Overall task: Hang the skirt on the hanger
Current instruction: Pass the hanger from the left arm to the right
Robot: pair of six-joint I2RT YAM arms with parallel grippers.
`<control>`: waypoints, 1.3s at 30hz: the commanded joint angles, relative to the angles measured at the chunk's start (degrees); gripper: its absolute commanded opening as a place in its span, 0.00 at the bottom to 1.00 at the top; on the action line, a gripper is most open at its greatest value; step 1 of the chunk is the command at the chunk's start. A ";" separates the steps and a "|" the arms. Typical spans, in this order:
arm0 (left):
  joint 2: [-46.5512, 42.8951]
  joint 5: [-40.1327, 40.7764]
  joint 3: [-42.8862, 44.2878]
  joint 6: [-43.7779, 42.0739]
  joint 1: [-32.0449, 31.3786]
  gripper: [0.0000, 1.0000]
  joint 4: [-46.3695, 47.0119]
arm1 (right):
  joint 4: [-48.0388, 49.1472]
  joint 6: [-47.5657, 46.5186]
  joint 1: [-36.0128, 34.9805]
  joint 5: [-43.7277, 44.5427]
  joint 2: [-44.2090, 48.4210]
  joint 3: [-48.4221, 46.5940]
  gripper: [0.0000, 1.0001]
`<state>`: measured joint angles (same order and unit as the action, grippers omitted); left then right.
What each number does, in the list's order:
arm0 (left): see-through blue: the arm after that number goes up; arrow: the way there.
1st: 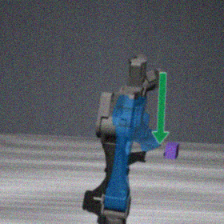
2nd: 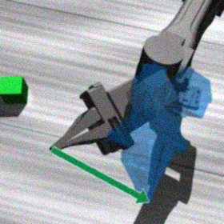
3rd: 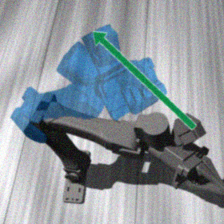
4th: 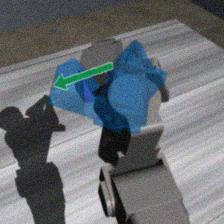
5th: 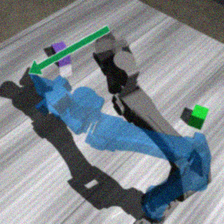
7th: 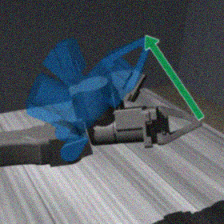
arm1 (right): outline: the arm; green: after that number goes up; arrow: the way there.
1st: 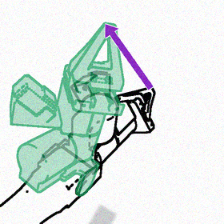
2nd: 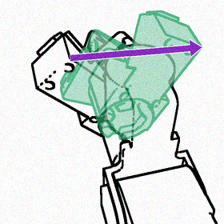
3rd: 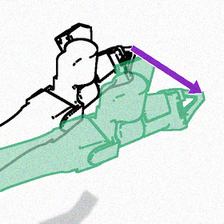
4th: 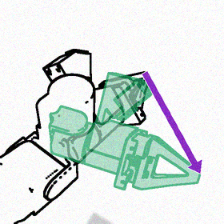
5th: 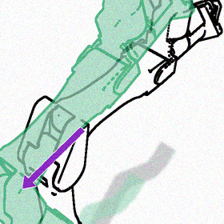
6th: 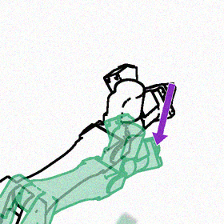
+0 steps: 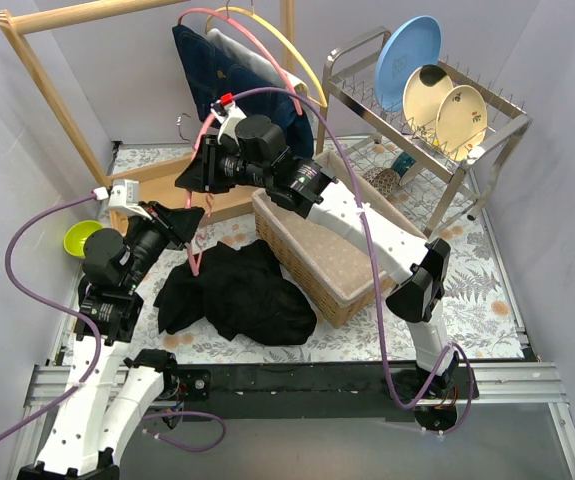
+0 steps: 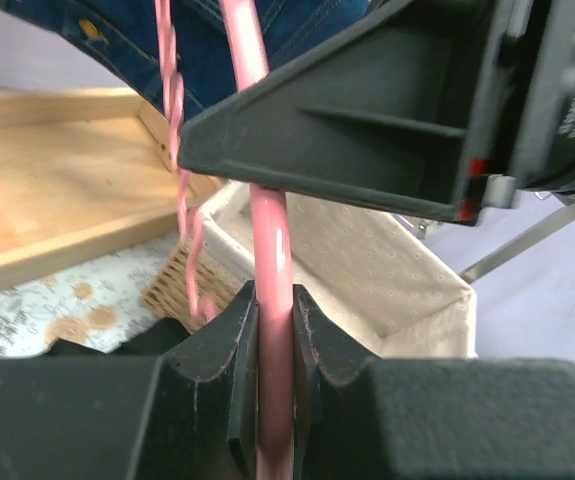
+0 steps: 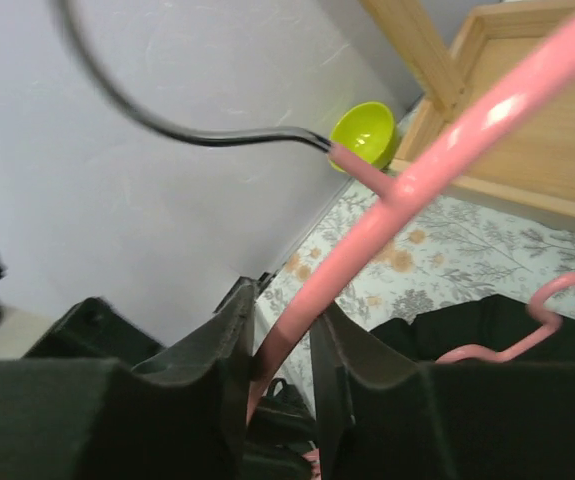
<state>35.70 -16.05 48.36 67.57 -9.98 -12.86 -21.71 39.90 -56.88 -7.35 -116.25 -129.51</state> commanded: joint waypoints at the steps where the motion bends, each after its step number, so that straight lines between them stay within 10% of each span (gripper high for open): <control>1: -1.16 -3.89 -0.11 2.65 -0.31 0.00 4.25 | 5.44 1.58 0.89 -8.79 1.28 2.15 0.23; 5: -1.78 -9.41 -0.28 2.04 -0.31 0.00 3.99 | 7.65 2.29 1.86 -13.11 2.25 4.70 0.01; 13: -6.08 -14.18 7.53 -16.13 -0.31 0.74 -9.61 | 15.46 2.73 5.81 -26.80 8.22 13.66 0.01; 16: -6.70 -9.54 11.14 -27.20 -3.20 0.85 -17.53 | 14.08 -1.91 6.52 -30.77 11.12 16.22 0.01; 30: -14.69 -10.04 11.14 -62.29 -9.71 0.98 -20.45 | -18.59 -44.00 8.10 -44.06 22.54 15.08 0.01; 39: -16.81 -14.87 15.97 -71.00 -11.12 0.98 -23.26 | -41.54 -75.92 7.84 -31.50 22.65 10.60 0.01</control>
<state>18.37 -28.14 60.60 1.98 -20.21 -34.39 -51.24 -18.90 -49.10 -43.40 -93.80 -115.68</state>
